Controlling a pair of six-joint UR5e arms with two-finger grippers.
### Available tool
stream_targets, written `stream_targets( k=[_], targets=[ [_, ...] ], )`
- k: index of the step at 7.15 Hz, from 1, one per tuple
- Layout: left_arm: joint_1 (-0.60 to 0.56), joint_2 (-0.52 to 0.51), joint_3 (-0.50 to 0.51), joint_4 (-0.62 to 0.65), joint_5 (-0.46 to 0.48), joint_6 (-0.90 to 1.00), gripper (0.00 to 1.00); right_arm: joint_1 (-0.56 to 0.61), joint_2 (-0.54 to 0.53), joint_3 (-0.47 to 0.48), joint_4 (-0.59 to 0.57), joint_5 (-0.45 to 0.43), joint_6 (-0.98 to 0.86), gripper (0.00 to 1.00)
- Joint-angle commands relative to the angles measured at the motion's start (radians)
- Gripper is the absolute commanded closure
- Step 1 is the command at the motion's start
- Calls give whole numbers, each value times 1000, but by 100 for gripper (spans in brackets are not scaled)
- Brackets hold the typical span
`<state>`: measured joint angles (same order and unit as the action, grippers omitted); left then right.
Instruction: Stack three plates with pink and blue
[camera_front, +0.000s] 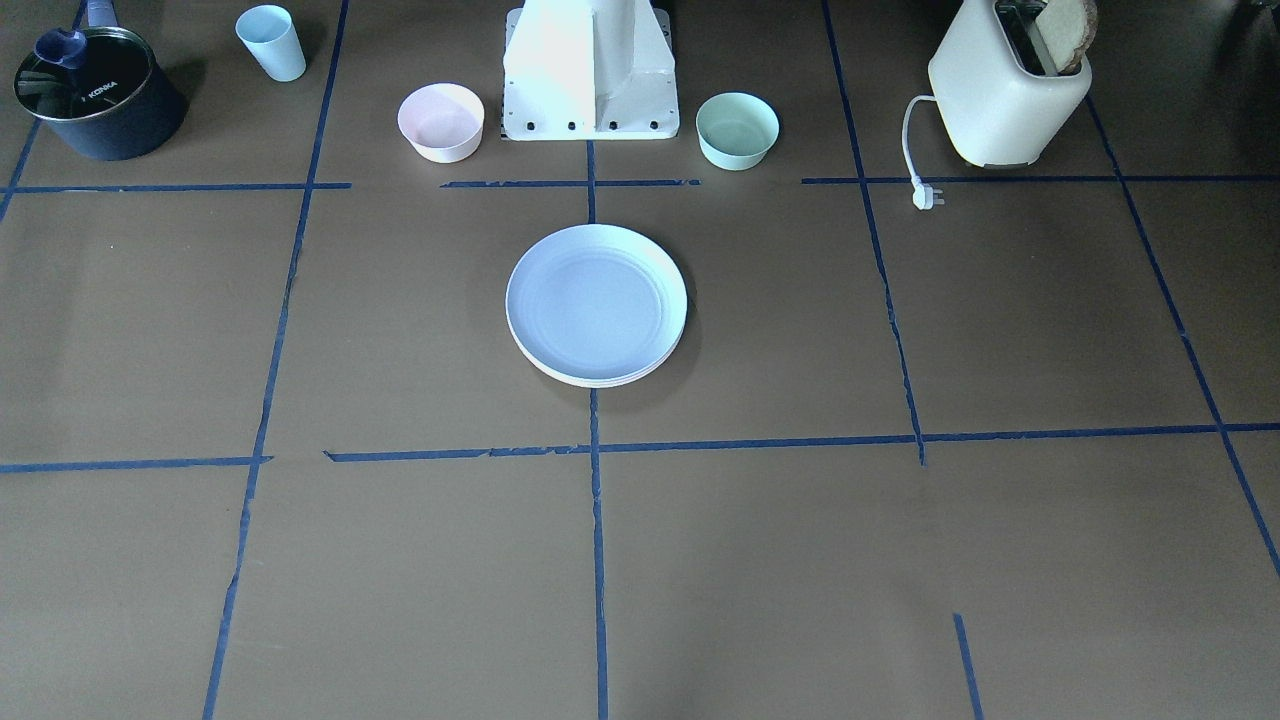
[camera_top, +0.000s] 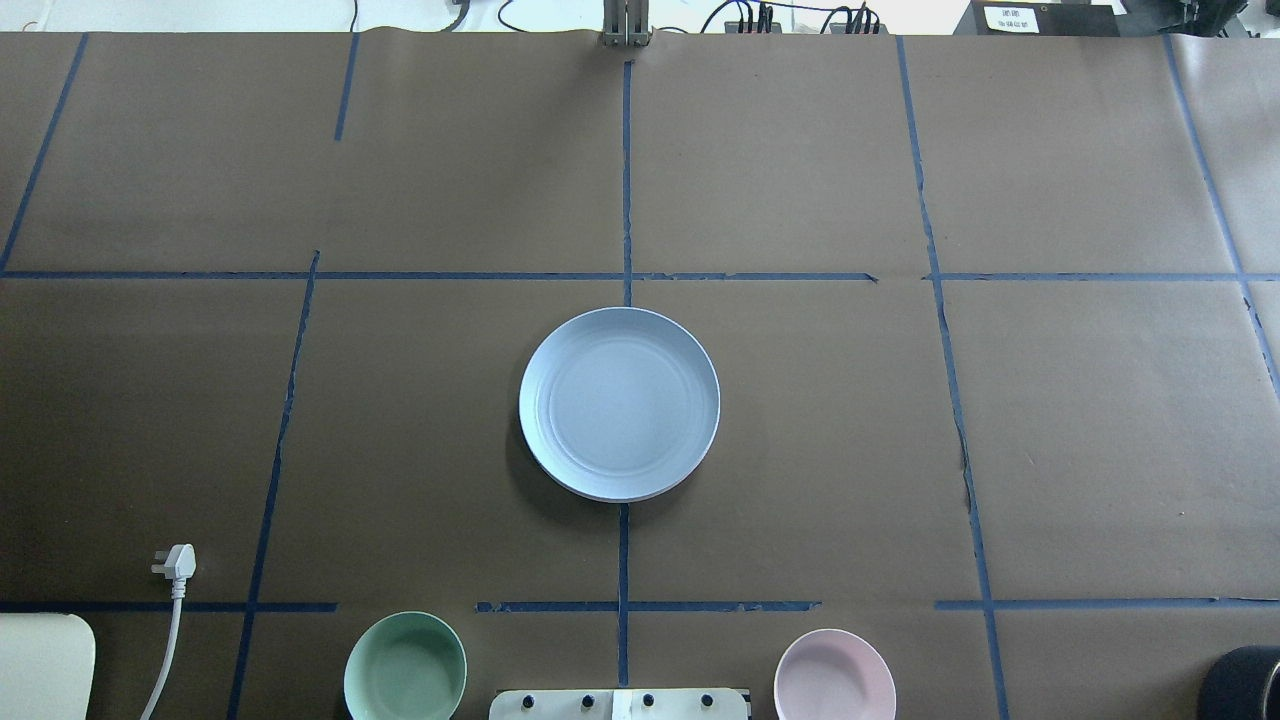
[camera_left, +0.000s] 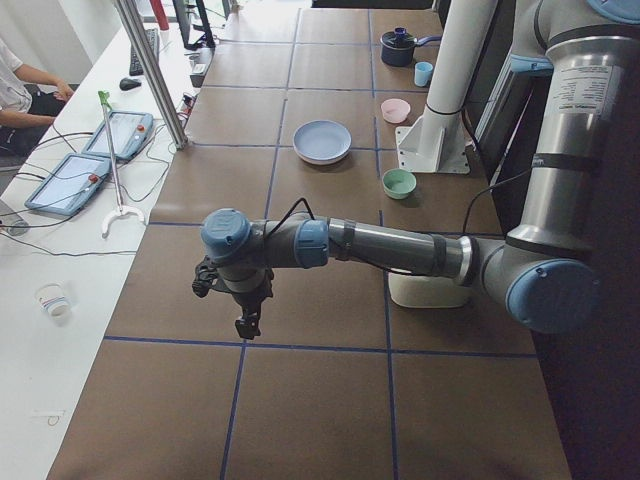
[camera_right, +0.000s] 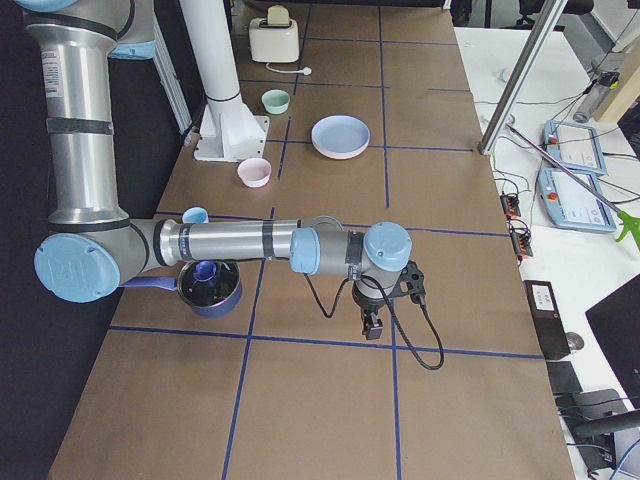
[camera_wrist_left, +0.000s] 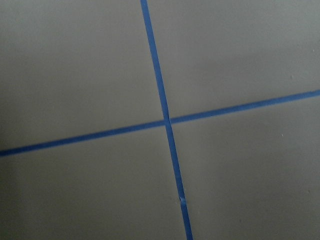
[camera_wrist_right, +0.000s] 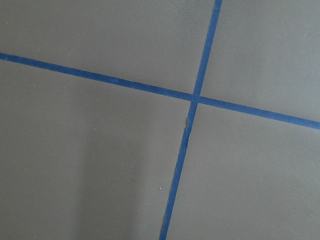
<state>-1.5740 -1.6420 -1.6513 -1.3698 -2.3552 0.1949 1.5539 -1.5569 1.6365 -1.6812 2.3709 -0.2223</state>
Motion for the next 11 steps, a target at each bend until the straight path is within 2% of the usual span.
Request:
stream_targets(
  k=[1, 11],
  targets=[
    [2, 31, -30, -3, 1, -12, 0, 0, -6, -1, 3, -1, 3, 0],
    [8, 51, -4, -8, 1, -11, 0, -1, -38, 19, 8, 10, 9, 0]
  ],
)
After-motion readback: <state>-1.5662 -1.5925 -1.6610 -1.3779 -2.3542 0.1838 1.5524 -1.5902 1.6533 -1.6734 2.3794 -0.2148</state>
